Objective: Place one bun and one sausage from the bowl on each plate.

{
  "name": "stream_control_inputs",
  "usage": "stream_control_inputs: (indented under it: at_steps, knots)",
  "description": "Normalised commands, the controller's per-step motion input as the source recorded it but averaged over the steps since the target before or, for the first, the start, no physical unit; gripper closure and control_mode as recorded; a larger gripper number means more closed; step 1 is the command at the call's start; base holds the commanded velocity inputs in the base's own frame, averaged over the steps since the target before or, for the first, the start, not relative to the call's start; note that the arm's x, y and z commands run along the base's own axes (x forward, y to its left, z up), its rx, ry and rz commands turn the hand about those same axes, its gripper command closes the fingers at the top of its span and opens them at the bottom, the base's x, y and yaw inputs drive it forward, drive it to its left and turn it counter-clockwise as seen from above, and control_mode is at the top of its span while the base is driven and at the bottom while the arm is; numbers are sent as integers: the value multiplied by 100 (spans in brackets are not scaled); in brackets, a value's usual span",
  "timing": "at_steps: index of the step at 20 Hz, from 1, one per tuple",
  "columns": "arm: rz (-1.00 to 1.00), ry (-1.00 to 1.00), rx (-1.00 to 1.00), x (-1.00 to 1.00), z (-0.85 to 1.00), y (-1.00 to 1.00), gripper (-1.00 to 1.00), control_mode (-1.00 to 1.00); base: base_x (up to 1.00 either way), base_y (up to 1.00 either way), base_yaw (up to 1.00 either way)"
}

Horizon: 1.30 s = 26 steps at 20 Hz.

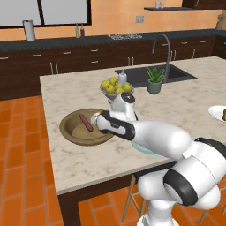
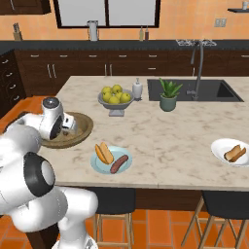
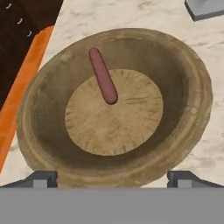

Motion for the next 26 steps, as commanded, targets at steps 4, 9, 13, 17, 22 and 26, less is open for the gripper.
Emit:
stream_control_inputs:
  at_steps: [4, 9, 13, 17, 22, 26]
  knots:
    - [9, 14, -10, 46, -29, 25, -100, -100, 0, 0, 0]
    - [3, 17, -6, 52, -33, 4, -100, -100, 0, 0, 0]
    - [2, 0, 0, 10, -24, 30, -100, -100, 0, 0, 0]
    - [0, -1, -1, 7, -30, 34, -100, -100, 0, 0, 0]
    - [0, -5, 0, 20, -32, 16, -100, -100, 0, 0, 0]
    - [0, -7, 0, 38, -18, 0, -100, -100, 0, 0, 0]
